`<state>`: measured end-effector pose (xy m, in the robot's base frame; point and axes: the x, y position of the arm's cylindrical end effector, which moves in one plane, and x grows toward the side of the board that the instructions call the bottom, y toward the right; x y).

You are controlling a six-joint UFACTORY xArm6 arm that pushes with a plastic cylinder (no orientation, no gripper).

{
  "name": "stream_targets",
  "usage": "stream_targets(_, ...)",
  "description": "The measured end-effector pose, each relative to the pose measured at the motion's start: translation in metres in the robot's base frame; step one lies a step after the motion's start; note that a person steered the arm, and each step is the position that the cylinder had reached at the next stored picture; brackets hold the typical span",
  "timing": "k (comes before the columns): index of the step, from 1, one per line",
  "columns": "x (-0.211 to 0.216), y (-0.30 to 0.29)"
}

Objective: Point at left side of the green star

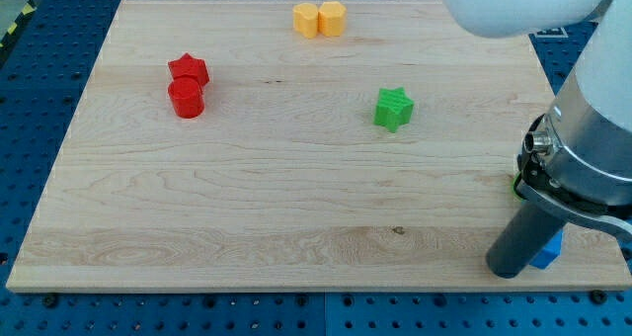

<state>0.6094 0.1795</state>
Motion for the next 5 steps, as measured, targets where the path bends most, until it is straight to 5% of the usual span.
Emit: stream_targets(5,0.007,-0.025)
